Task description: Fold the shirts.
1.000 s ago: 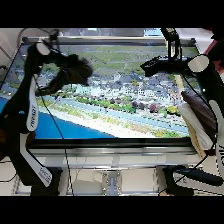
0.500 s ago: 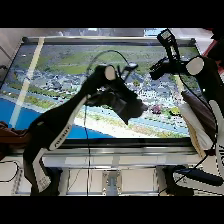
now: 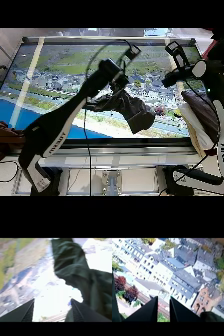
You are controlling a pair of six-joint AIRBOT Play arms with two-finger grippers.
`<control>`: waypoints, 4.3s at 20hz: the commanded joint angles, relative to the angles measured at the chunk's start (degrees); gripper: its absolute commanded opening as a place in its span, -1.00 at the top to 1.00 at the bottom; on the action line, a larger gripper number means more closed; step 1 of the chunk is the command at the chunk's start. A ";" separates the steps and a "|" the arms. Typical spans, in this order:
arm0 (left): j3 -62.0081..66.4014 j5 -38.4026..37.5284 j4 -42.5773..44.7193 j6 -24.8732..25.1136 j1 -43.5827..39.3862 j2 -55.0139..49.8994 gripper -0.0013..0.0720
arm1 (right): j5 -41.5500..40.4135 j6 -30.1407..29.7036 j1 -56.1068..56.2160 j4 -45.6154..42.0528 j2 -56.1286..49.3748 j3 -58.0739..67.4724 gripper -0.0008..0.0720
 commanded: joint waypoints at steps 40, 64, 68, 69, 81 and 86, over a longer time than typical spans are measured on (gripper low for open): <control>-11.32 -23.23 -44.26 24.92 26.49 -12.28 0.93 | 18.08 8.94 -9.31 25.75 -0.02 -19.63 0.39; -8.07 -23.28 -44.22 24.02 26.58 -12.37 0.93 | -28.46 6.80 -5.27 38.03 4.96 -35.54 0.92; 2.47 -21.31 -44.11 23.65 26.71 -8.07 0.93 | -29.92 6.73 -12.70 36.06 18.75 -35.52 0.92; 2.58 -20.13 -43.80 23.58 26.84 -5.27 0.93 | -29.20 6.73 -14.62 35.23 23.08 -35.50 0.92; 1.60 -4.42 -30.49 13.88 26.91 38.95 0.93 | -14.95 5.97 -17.90 29.73 45.09 -5.55 0.92; -12.41 -3.32 -25.18 9.40 26.91 35.45 0.93 | 1.88 7.65 -17.64 38.07 33.99 -8.37 0.92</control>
